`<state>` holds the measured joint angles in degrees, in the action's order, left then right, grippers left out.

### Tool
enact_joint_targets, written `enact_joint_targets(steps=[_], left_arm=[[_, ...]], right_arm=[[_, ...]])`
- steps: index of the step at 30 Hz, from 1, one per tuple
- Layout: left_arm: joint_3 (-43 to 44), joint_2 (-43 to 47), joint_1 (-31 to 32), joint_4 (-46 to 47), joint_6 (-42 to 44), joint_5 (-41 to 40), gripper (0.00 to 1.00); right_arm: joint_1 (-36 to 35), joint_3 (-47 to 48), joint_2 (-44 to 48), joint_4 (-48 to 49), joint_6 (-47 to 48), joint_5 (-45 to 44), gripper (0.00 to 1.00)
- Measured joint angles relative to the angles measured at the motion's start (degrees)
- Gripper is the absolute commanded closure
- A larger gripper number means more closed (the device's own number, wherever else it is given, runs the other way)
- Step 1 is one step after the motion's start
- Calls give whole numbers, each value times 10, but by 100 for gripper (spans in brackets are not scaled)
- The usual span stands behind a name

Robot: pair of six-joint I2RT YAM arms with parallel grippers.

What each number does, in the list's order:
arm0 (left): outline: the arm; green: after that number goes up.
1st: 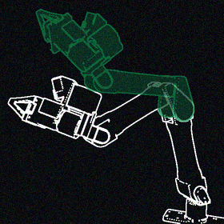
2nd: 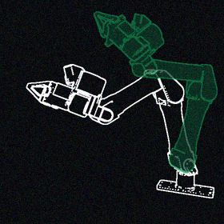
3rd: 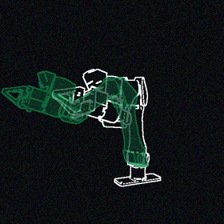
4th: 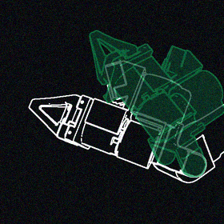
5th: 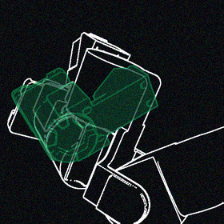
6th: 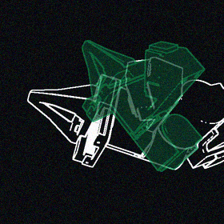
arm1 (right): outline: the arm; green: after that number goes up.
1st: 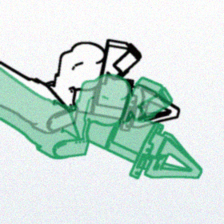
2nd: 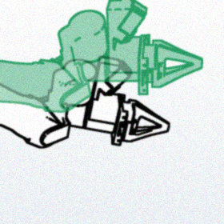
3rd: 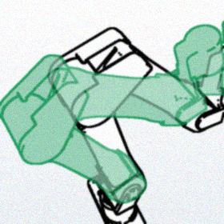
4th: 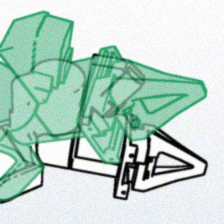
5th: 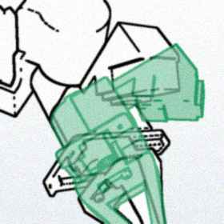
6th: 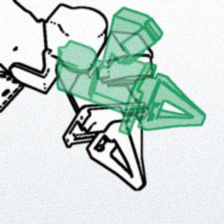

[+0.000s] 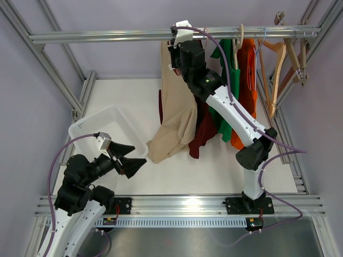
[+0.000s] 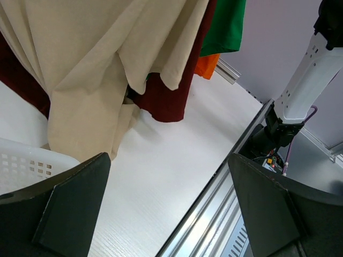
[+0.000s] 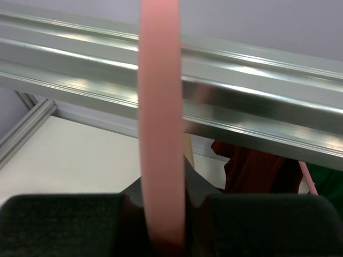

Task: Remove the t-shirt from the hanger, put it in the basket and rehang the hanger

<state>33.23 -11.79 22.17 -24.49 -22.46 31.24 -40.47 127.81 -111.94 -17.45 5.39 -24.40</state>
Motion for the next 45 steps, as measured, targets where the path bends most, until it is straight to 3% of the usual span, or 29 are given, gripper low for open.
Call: enact_joint_targets(steps=[10, 19, 30, 41, 45], left_arm=[[0, -5, 0, 0, -1, 0, 1], [0, -11, 0, 0, -2, -1, 1], [0, -33, -1, 0, -10, -4, 1], [35, -97, 2, 68, -101, 24, 3], [47, -121, 69, 103, -123, 9, 4]], right_arm=[[0, -146, 105, 98, -12, 34, 100], [0, -195, 155, 142, -28, 55, 100], [-19, -456, 308, 173, -98, 50, 100], [-127, -418, 365, 141, -120, -30, 100], [-162, -417, 374, 128, -138, -68, 100]])
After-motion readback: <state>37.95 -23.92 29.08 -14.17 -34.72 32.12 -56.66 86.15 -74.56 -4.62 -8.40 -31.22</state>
